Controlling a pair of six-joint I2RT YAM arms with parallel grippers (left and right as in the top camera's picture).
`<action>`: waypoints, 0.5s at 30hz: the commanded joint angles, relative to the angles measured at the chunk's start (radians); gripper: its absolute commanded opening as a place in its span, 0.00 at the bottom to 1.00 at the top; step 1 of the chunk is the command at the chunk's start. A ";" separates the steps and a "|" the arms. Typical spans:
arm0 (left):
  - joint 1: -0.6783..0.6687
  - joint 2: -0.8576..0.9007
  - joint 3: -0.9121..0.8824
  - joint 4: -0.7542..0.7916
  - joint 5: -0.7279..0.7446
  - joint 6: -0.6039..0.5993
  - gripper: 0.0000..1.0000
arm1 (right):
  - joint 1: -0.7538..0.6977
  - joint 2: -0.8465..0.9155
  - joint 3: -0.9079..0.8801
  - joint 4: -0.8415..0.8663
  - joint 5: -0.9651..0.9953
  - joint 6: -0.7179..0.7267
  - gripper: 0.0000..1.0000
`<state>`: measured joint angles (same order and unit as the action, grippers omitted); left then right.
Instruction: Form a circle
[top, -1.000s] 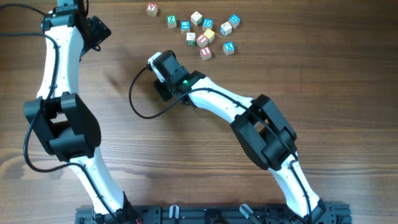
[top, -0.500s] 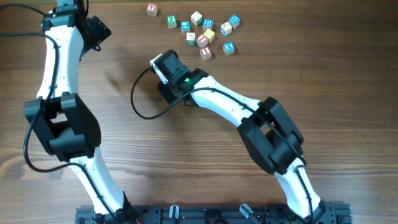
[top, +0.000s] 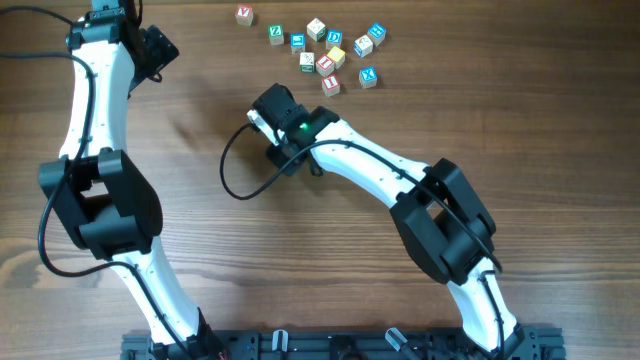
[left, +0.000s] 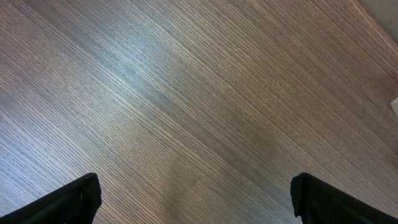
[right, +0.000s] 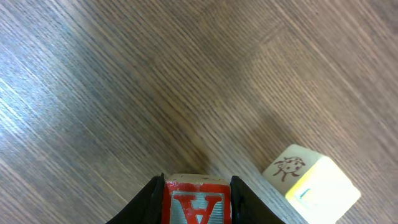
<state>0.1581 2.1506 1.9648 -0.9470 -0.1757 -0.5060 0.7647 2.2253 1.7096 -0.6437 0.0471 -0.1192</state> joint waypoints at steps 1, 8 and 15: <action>0.001 -0.003 0.010 -0.001 -0.013 0.005 1.00 | -0.017 -0.022 -0.003 0.000 0.024 -0.020 0.34; 0.001 -0.003 0.010 -0.001 -0.013 0.005 1.00 | -0.024 -0.004 -0.003 0.015 0.019 -0.019 0.33; 0.001 -0.003 0.010 -0.001 -0.013 0.005 1.00 | -0.024 0.010 -0.003 0.040 -0.039 -0.020 0.37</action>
<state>0.1581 2.1506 1.9648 -0.9470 -0.1757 -0.5060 0.7414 2.2253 1.7096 -0.6083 0.0330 -0.1299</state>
